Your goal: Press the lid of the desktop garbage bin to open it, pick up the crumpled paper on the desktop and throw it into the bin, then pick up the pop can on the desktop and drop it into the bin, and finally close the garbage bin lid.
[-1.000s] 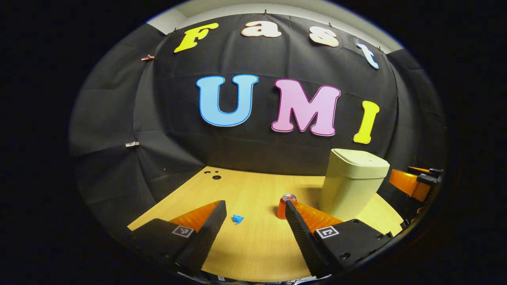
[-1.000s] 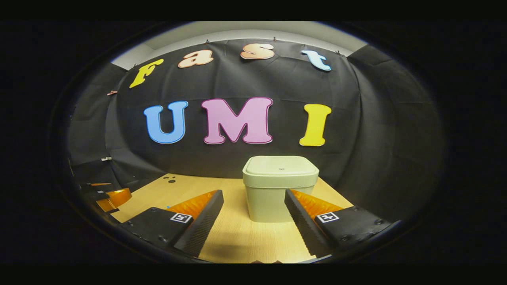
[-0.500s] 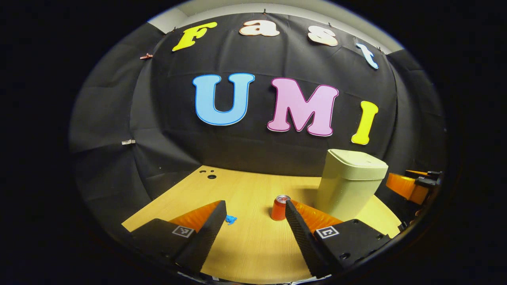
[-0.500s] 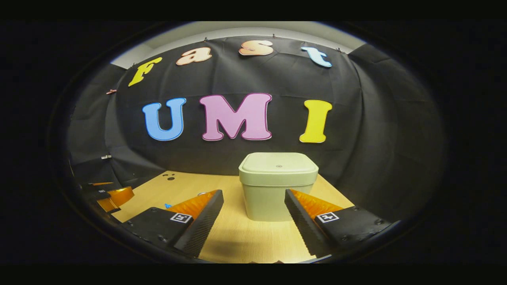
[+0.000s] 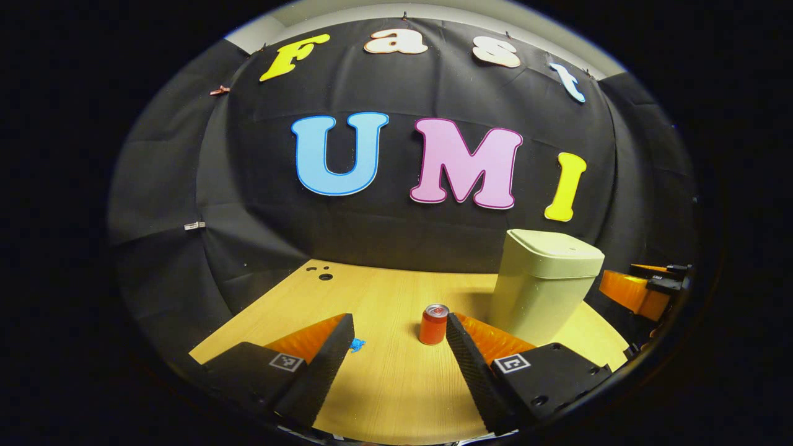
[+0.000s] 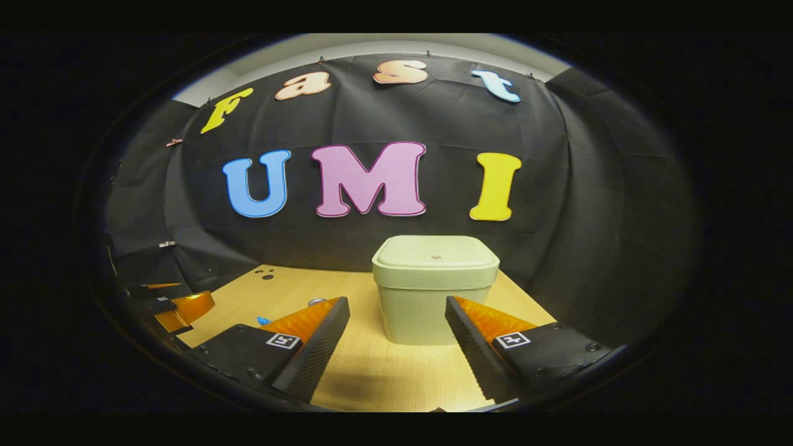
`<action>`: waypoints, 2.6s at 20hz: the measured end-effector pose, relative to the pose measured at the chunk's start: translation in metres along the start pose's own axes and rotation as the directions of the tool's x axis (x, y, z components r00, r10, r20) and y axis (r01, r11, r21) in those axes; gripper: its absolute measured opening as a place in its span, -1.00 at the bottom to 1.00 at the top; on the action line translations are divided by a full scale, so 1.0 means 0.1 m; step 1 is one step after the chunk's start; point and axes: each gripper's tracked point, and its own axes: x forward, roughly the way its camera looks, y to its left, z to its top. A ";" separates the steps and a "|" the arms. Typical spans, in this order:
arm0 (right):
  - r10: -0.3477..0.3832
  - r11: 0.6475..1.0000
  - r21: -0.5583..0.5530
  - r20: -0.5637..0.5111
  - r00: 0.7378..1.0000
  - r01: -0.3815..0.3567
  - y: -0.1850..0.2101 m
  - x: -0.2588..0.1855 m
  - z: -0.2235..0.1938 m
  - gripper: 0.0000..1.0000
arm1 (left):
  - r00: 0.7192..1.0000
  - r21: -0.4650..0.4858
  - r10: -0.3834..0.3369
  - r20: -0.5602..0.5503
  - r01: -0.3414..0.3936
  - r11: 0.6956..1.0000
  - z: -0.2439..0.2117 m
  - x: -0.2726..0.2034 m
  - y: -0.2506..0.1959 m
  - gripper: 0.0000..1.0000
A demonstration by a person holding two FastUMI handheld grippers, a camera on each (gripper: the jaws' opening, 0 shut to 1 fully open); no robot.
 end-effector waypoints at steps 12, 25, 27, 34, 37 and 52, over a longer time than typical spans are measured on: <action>0.034 0.999 -0.004 0.010 0.999 -0.034 0.11 0.17 0.14 -0.02 | 1.000 0.033 0.013 -0.010 -0.013 0.999 -0.03 0.03 -0.02 0.91; 0.037 0.999 -0.013 -0.033 0.999 -0.038 0.02 0.40 0.08 -0.87 | 0.997 -0.004 0.056 -0.051 -0.056 0.998 -0.12 0.15 0.06 0.92; 0.074 0.997 0.000 -0.022 0.997 -0.074 0.07 0.46 0.10 -0.89 | 0.997 -0.004 0.058 -0.055 -0.058 0.998 -0.13 0.17 0.06 0.92; 0.111 0.994 -0.011 -0.037 0.993 -0.111 0.06 0.65 0.25 -0.95 | 0.994 -0.001 0.067 -0.083 -0.067 0.998 -0.21 0.22 0.03 0.92; 0.088 0.996 -0.006 -0.064 0.994 -0.089 -0.06 0.82 0.33 -0.95 | 0.992 0.004 0.086 -0.087 -0.086 0.996 -0.21 0.24 0.07 0.92; 0.047 0.997 0.061 -0.132 0.990 -0.039 -0.61 1.68 0.35 -0.90 | 0.976 0.014 0.187 -0.110 -0.186 0.982 -0.28 0.24 0.05 0.92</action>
